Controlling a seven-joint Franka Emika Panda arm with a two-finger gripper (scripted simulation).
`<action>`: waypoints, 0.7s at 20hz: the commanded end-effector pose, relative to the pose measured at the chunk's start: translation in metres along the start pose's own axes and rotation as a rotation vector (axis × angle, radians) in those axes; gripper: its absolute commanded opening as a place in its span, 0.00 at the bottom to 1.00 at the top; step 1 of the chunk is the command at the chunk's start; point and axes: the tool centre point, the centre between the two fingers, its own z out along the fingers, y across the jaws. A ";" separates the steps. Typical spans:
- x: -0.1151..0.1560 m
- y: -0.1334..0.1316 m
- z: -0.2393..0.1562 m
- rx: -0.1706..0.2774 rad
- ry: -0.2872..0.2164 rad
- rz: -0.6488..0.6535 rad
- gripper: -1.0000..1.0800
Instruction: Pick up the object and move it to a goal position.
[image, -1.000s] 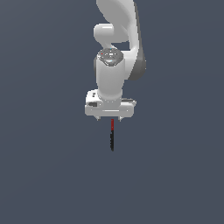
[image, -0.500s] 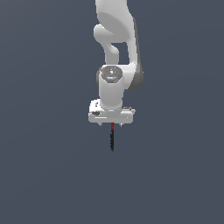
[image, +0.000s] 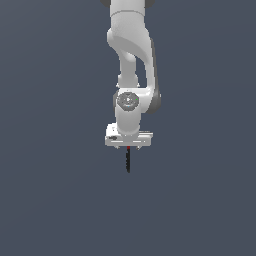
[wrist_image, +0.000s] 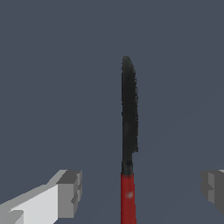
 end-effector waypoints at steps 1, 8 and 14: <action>-0.001 -0.001 0.005 0.002 0.001 0.000 0.96; -0.001 -0.001 0.012 0.001 -0.001 0.000 0.96; -0.002 -0.001 0.042 0.001 0.000 0.000 0.96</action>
